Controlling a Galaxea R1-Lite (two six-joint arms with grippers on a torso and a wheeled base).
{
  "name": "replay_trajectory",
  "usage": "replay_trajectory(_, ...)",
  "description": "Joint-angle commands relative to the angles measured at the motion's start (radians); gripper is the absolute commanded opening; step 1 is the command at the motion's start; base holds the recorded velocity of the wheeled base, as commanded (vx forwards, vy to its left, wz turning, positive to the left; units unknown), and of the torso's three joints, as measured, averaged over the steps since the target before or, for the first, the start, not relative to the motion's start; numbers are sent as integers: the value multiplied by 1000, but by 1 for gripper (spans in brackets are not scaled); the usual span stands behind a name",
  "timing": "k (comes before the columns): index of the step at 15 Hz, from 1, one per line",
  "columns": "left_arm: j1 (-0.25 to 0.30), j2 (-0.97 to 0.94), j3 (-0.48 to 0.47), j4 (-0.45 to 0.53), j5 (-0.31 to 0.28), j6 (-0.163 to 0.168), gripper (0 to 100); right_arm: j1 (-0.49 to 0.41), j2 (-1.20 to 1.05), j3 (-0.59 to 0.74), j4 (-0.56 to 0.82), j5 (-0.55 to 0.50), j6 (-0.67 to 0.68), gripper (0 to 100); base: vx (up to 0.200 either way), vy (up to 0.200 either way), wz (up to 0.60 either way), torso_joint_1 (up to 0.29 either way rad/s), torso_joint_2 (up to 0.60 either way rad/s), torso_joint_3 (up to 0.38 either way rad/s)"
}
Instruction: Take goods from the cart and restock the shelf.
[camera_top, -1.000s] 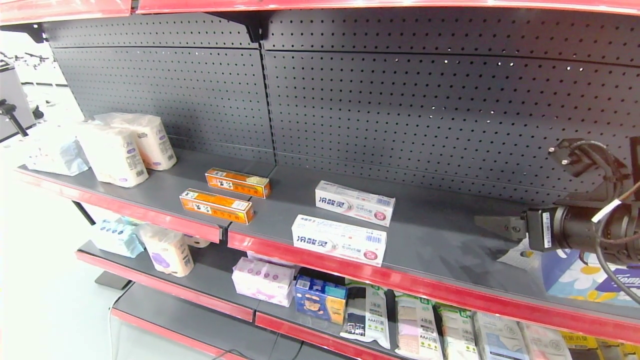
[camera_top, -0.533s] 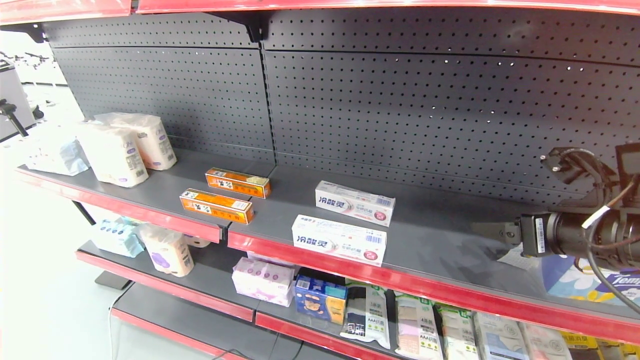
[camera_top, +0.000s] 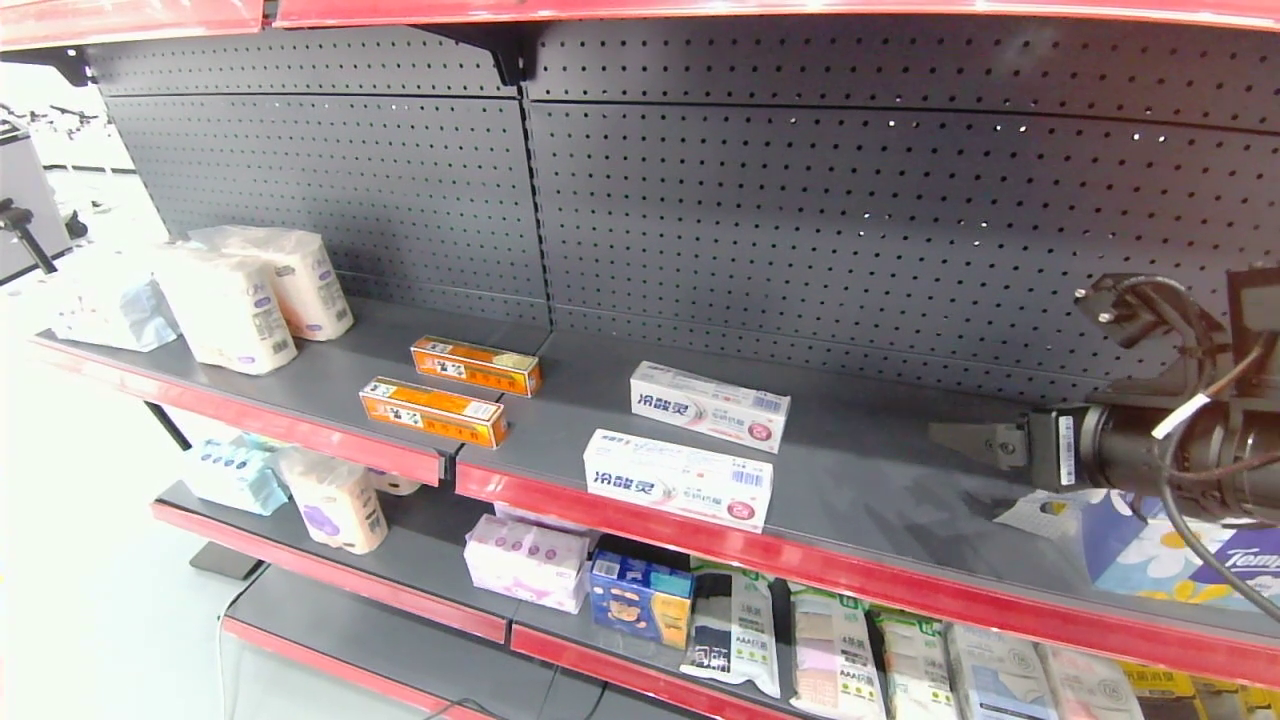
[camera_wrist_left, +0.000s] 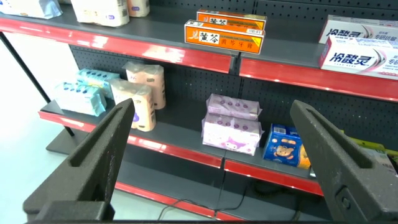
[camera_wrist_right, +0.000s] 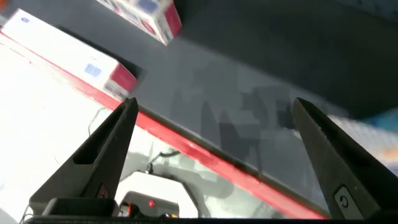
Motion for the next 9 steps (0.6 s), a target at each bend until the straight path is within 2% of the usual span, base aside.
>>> replay_trajectory(1,0,1,0,0,0,0,100,56,146,-36,-90,-64,30,100,0,0,0,0,0,0)
replay_trajectory(2,0,1,0,0,0,0,100,71,184,-45,-123,-101,39,100,0,0,0,0,0,0)
replay_trajectory(5,0,1,0,0,0,0,100,82,175,-33,-121,-110,36,100,0,0,0,0,0,0)
replay_trajectory(7,0,1,0,0,0,0,100,48,108,-30,-120,-110,26,100,0,0,0,0,0,0)
replay_trajectory(9,0,1,0,0,0,0,100,-7,-41,58,-95,-101,-53,100,0,0,0,0,0,0)
